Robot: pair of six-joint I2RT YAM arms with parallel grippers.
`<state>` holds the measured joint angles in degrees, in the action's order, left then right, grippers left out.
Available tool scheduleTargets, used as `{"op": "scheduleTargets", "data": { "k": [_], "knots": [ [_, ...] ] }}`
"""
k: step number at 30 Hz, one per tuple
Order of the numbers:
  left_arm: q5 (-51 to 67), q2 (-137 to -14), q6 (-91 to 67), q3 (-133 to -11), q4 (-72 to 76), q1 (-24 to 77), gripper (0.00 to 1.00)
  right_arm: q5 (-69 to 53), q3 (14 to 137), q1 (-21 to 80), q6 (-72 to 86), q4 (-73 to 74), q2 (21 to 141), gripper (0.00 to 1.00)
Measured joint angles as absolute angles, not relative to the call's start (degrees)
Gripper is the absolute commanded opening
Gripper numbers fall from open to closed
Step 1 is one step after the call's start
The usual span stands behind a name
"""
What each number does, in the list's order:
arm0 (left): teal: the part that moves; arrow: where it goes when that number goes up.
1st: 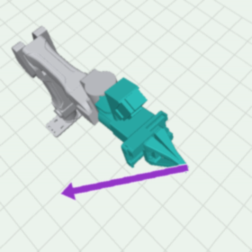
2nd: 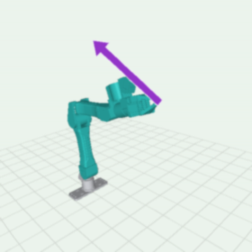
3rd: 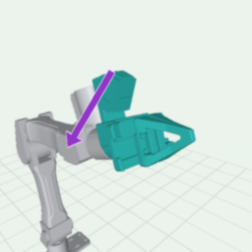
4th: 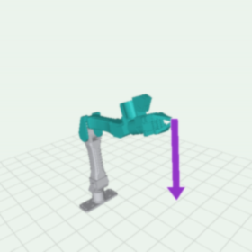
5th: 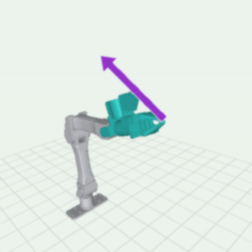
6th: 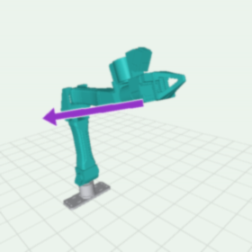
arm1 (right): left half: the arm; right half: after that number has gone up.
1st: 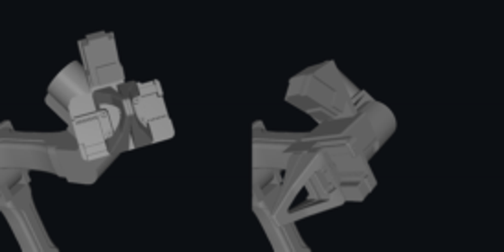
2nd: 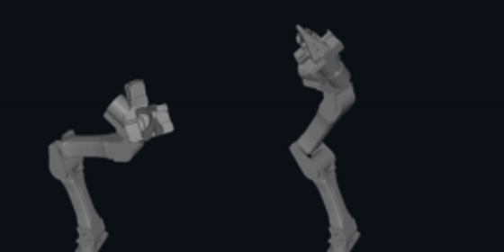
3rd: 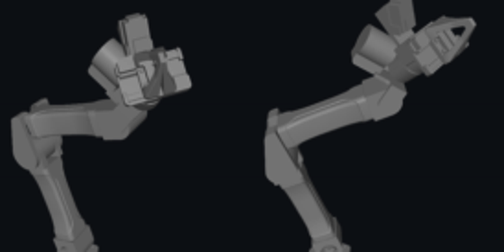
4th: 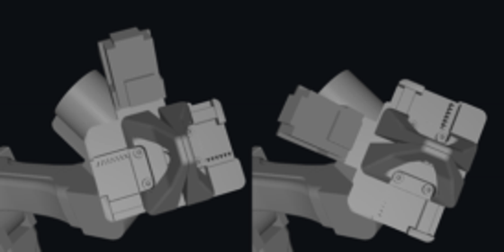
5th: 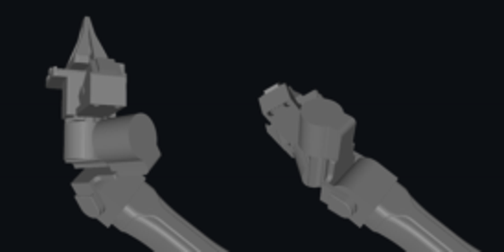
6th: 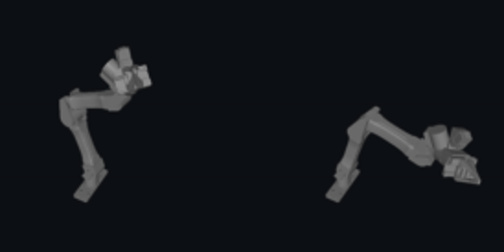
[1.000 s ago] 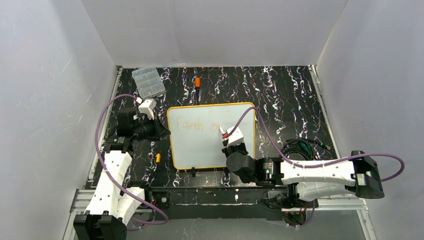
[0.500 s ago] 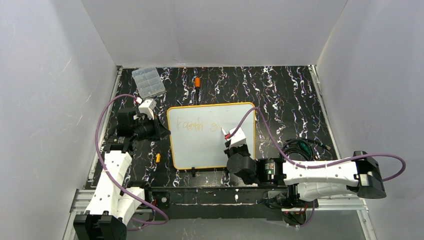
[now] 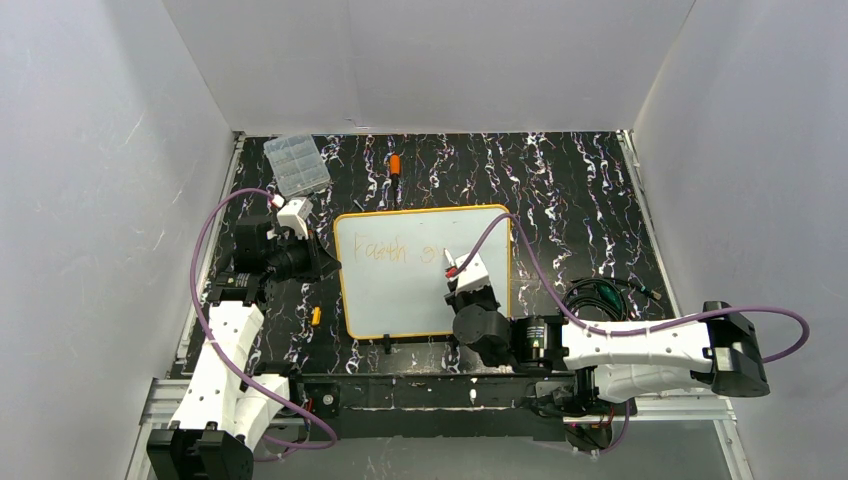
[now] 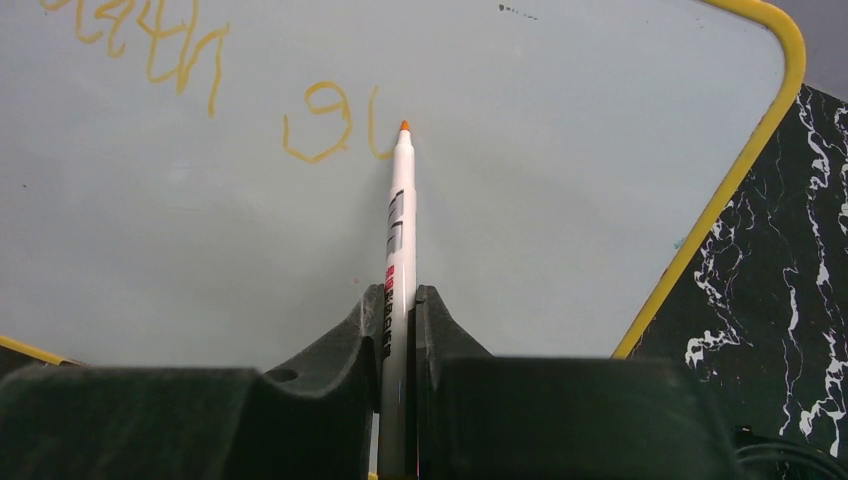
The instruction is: Write a sentence on the whiteboard
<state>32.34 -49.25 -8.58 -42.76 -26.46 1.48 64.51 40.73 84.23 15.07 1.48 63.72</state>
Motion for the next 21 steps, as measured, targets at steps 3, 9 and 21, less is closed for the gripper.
{"op": "scheduleTargets", "data": {
  "k": [3,9,21],
  "knots": [
    [32.3,-49.3,-8.6,-42.7,-26.5,1.5,0.07,64.4,40.8,83.7,14.6,0.8,64.1,0.01],
    [32.3,-49.3,-8.6,-42.8,-26.5,1.5,0.07,64.4,40.9,83.1,14.1,-0.2,64.2,0.01],
    [32.3,-49.2,-8.6,-42.7,-26.5,1.5,0.07,64.3,41.2,82.5,13.5,-0.6,64.2,0.01]
  ]
}}
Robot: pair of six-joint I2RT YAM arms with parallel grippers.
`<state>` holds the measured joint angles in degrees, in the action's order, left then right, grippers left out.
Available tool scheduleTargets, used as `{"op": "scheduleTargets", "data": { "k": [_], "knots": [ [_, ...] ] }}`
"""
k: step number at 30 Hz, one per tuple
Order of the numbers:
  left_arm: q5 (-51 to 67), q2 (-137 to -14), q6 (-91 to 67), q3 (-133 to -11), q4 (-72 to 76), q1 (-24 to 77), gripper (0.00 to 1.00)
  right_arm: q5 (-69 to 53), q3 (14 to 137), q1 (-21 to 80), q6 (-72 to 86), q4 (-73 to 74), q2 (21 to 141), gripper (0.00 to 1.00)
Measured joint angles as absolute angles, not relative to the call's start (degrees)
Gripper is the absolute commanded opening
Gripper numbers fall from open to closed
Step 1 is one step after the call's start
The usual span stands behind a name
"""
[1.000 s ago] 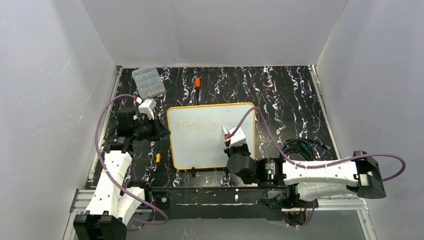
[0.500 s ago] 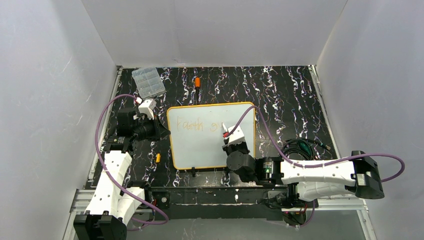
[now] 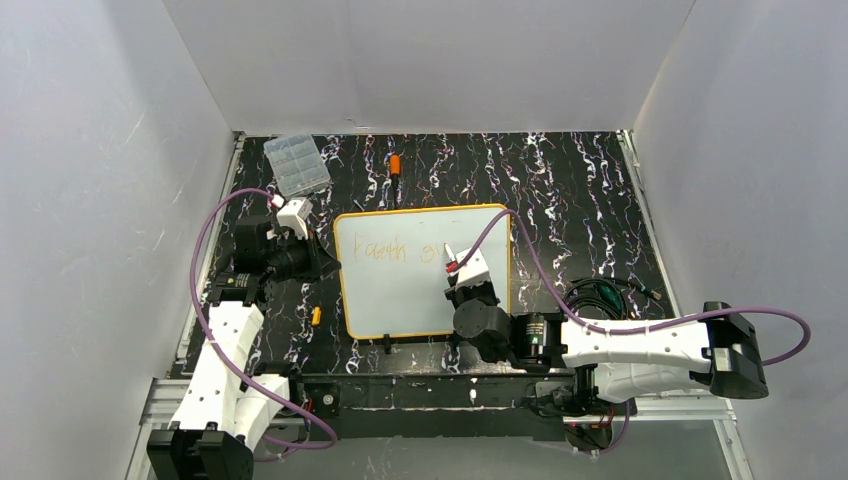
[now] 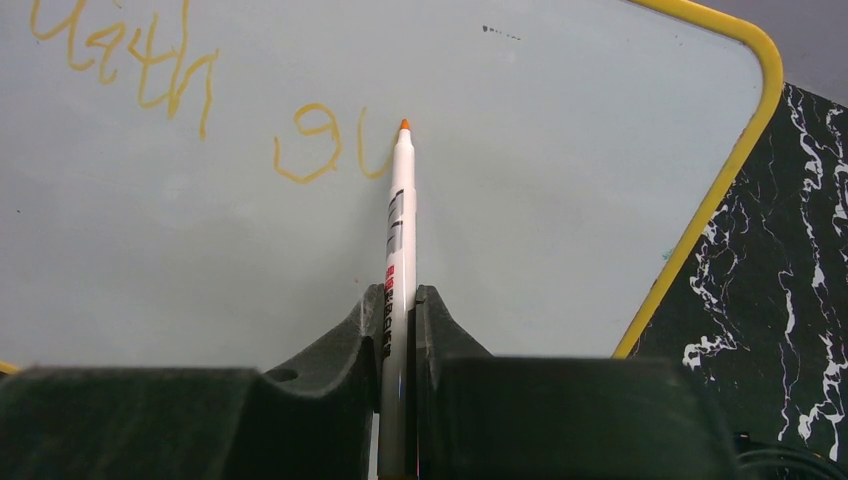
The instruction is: Write a sentence on the whiteboard
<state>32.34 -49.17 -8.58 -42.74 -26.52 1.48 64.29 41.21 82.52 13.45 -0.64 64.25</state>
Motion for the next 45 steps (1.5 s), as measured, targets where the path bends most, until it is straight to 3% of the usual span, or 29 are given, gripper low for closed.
{"op": "scheduleTargets", "data": {
  "k": [45],
  "knots": [
    [31.9,-49.0,-8.6,-42.7,-27.0,1.5,0.07,61.7,41.1,84.1,21.1,9.6,58.0,0.01]
  ]
}}
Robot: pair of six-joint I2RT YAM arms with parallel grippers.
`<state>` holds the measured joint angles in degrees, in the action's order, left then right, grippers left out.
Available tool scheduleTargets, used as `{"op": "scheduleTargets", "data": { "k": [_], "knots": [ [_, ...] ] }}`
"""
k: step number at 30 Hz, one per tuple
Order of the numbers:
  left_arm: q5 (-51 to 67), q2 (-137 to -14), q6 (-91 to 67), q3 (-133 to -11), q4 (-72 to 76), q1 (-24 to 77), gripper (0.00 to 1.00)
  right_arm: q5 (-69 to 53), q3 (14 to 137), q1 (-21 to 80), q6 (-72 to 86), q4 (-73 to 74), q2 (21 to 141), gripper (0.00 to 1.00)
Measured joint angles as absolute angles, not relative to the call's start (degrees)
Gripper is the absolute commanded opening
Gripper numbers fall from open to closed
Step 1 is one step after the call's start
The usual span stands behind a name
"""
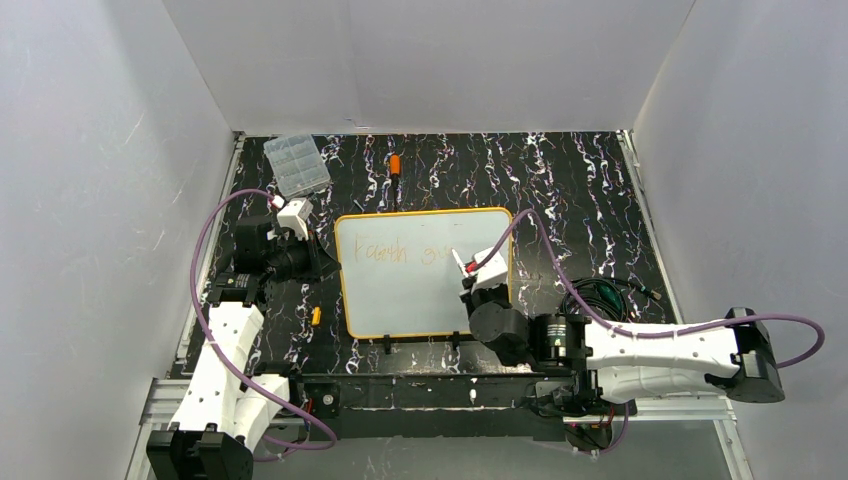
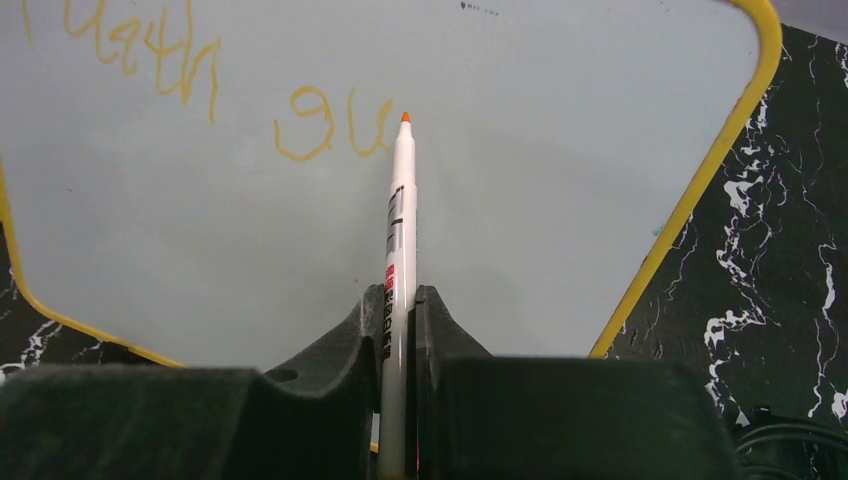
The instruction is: Write a sentence on the whiteboard
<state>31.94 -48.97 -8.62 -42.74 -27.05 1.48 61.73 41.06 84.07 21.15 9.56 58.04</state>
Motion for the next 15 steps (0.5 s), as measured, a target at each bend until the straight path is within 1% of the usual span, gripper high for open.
{"op": "scheduleTargets", "data": {
  "k": [5,15],
  "knots": [
    [31.9,-48.9,-8.6,-42.7,-27.0,1.5,0.07,62.5,41.1,84.1,19.5,7.6,56.3,0.01],
    [31.9,-48.9,-8.7,-42.7,-27.0,1.5,0.07,64.6,41.1,84.1,17.7,7.3,59.0,0.01]
  ]
}}
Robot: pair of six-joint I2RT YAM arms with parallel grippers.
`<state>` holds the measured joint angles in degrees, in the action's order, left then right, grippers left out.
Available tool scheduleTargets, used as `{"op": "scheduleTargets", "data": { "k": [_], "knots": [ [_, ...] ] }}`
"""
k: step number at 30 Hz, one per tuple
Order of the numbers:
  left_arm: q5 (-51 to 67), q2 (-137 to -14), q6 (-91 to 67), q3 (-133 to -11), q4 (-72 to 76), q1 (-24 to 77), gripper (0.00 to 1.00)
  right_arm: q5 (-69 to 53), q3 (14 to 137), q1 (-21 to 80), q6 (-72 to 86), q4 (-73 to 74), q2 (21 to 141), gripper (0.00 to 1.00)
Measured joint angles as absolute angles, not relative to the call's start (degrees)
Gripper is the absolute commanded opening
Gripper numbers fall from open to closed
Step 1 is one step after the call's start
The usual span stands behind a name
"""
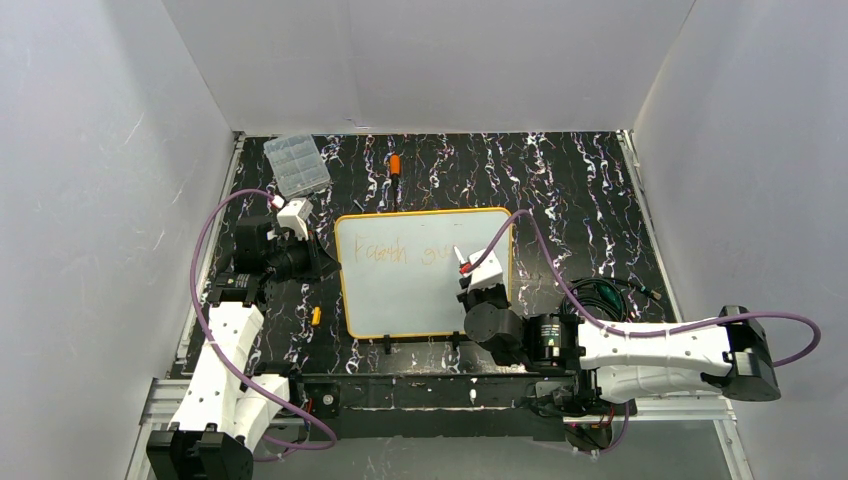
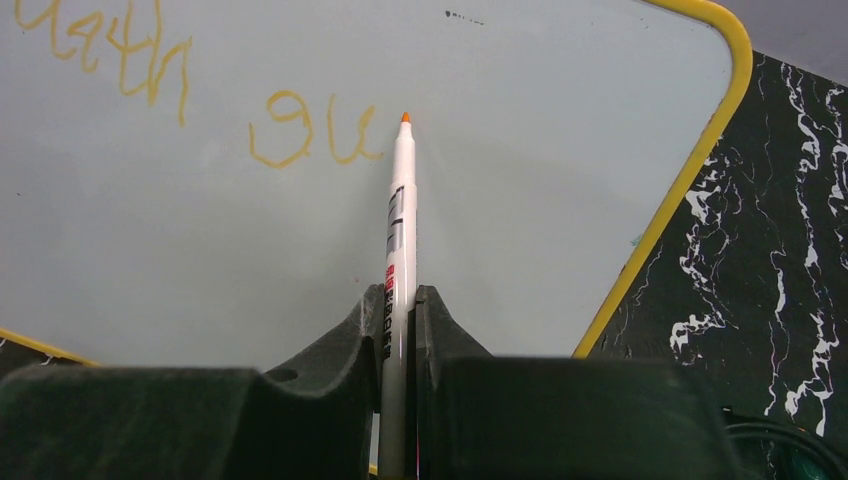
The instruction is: Write a sentence on the whiteboard
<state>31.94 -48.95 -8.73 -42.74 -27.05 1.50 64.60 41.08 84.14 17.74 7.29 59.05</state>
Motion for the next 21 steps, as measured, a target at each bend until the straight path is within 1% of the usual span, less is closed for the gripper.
{"op": "scheduleTargets", "data": {
  "k": [9,21],
  "knots": [
    [31.9,-48.9,-8.8,-42.8,-27.0,1.5,0.07,64.5,41.1,83.4,17.8,7.3,60.1,0.01],
    [31.9,-48.9,-8.8,-42.7,-27.0,1.5,0.07,63.0,41.1,83.3,22.5,11.8,60.3,0.01]
  ]
}}
